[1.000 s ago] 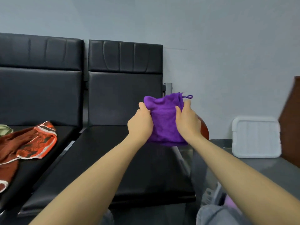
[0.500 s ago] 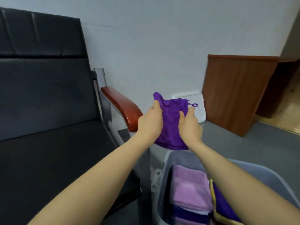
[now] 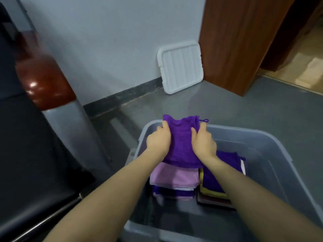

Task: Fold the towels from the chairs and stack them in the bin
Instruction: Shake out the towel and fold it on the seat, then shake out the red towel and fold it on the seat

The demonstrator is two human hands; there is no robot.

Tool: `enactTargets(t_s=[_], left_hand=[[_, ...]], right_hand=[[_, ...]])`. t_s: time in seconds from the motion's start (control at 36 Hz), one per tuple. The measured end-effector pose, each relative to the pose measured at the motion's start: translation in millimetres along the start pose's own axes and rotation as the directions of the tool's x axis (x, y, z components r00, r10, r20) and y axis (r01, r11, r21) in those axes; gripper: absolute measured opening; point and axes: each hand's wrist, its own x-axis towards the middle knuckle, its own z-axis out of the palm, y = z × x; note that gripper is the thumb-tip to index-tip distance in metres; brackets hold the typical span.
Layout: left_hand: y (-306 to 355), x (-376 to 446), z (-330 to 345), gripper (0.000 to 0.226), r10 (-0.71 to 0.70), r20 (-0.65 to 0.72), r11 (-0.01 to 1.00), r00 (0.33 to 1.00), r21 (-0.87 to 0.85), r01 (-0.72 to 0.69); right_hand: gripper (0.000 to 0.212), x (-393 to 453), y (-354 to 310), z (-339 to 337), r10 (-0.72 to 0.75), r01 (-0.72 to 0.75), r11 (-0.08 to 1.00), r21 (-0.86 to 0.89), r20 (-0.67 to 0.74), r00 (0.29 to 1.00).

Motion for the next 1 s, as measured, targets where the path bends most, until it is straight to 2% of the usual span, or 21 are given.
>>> enactTargets(t_s=[0.11,0.19,0.28,0.33,0.44,0.64,0.69,0.83,0.92,0.97,1.0], left_hand=[[5,5,39,0.036,-0.004,0.112,0.999,0.994,0.040,0.000],[5,8,69,0.037,-0.031,0.147,0.998,0.989,0.064,0.022],[2,10,92,0.052,-0.034,0.158,0.997,0.987,0.077,0.022],[-1,9,98,0.056,-0.039,0.189,0.998,0.981,0.056,0.029],[-6,6,108,0.053,-0.043,0.195,0.997,0.980,0.065,0.031],[-6,-1,110,0.057,-0.056,0.199,0.987,0.978,0.157,0.024],[-6,-2,111,0.061,-0.062,0.182,0.983,0.981,0.183,0.028],[-10,-3,116,0.055,-0.044,0.148,0.952,0.988,0.307,-0.004],[-11,-3,117,0.051,0.109,0.152,0.914,0.982,0.373,-0.159],[-12,-4,121,0.053,0.194,0.193,0.923,0.962,0.295,-0.246],[-13,-5,123,0.057,0.189,0.214,0.942,0.958,0.237,-0.239]], right_hand=[[0.040,-2,29,30,0.075,-0.071,0.996,-0.051,0.083,0.994],[0.039,-1,45,48,0.123,-0.112,0.990,-0.081,0.151,0.981],[0.035,0,55,65,0.146,-0.143,0.989,-0.031,0.203,0.968],[0.033,-2,61,76,0.106,-0.121,0.991,0.052,0.228,0.968],[0.035,-12,71,92,-0.025,-0.012,0.964,0.266,0.135,0.991],[0.032,-14,74,98,-0.026,-0.012,0.885,0.466,0.076,0.997],[0.033,-14,75,98,-0.038,0.000,0.884,0.467,0.071,0.997],[0.033,-13,86,106,-0.153,0.124,0.948,0.294,0.075,0.985],[0.036,-15,91,112,-0.207,0.218,0.973,-0.073,0.137,0.969],[0.040,-16,93,113,-0.202,0.229,0.946,-0.228,0.138,0.970],[0.046,-16,92,112,-0.200,0.237,0.928,-0.287,0.152,0.968]])
